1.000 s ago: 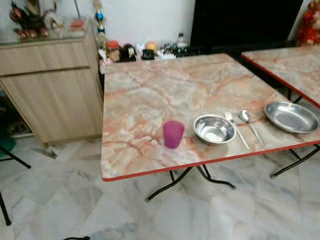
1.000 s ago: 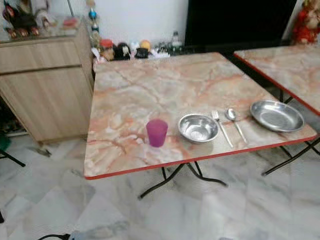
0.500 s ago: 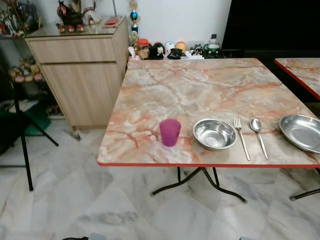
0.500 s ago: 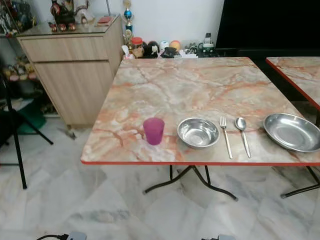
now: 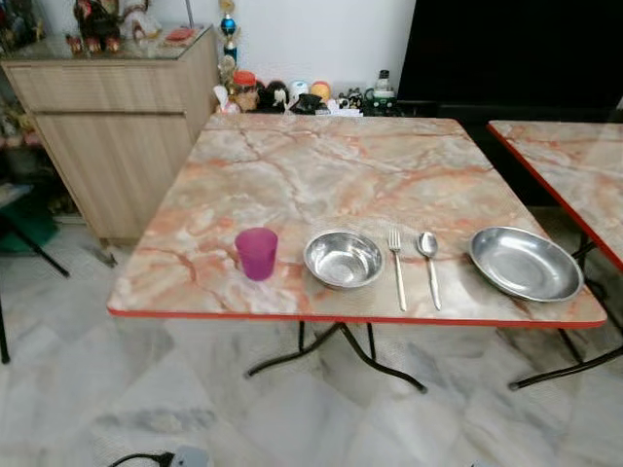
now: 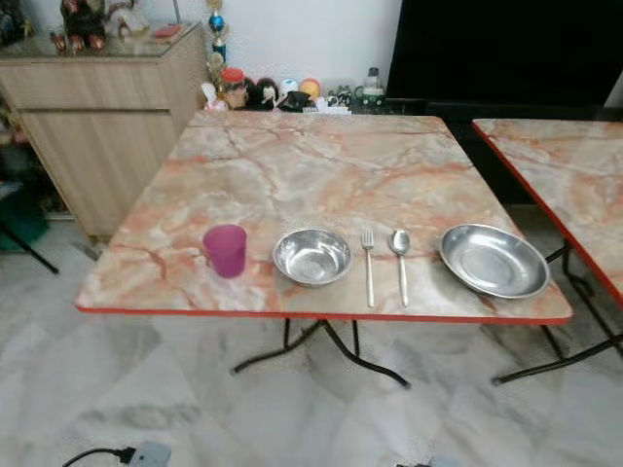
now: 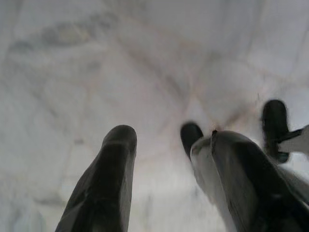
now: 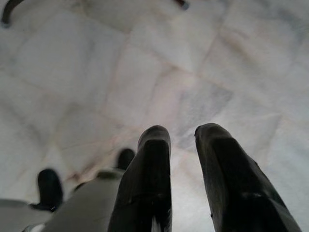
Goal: Setting the table
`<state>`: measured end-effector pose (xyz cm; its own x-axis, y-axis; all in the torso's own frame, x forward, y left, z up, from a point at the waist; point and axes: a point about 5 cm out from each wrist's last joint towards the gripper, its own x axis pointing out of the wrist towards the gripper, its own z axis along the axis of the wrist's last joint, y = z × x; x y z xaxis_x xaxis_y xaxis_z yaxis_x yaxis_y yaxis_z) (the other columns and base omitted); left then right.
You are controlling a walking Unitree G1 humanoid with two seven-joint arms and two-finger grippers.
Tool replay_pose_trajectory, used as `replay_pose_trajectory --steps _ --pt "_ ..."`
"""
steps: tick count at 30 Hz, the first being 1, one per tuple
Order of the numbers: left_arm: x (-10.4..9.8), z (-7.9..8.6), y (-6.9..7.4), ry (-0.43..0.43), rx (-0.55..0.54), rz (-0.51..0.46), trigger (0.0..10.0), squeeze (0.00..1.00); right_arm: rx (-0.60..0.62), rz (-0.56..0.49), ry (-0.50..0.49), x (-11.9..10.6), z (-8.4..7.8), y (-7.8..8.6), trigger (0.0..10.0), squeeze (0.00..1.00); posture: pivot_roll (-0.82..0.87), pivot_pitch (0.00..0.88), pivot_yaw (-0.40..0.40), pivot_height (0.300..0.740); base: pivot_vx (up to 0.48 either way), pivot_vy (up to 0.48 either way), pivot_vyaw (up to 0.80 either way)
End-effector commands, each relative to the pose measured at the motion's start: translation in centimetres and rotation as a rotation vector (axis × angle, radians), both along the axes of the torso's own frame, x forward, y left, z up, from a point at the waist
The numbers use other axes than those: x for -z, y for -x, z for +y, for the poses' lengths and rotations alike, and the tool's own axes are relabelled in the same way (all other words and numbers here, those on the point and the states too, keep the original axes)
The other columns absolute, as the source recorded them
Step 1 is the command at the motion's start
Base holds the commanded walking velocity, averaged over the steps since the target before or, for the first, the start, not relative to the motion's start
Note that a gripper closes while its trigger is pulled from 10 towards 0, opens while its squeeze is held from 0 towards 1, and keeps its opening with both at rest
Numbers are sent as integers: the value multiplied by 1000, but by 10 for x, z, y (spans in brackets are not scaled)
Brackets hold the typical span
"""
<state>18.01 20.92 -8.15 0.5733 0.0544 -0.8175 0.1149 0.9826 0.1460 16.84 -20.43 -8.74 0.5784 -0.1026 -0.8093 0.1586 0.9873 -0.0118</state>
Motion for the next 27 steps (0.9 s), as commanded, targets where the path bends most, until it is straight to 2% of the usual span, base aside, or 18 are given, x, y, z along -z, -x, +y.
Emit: replay_pose_trajectory --steps 1,8,12,27 --pt "-15 -6 -30 87 -58 -105 10000 0 39 -32 -107 -2 19 -12 10000 0 69 64 -49 740 0 -319 0" --pt "-16 -4 -31 80 -71 -110 10000 0 27 -38 -107 -3 19 -13 10000 0 67 76 -49 740 0 -309 0" --pt "-15 -4 -30 92 -94 -103 10000 0 30 -41 -107 -4 19 -14 10000 0 65 81 -51 740 0 0 0" --pt "-14 -8 -29 121 -68 -83 10000 0 16 -36 -118 -3 23 -14 10000 0 57 93 -48 740 0 0 0"
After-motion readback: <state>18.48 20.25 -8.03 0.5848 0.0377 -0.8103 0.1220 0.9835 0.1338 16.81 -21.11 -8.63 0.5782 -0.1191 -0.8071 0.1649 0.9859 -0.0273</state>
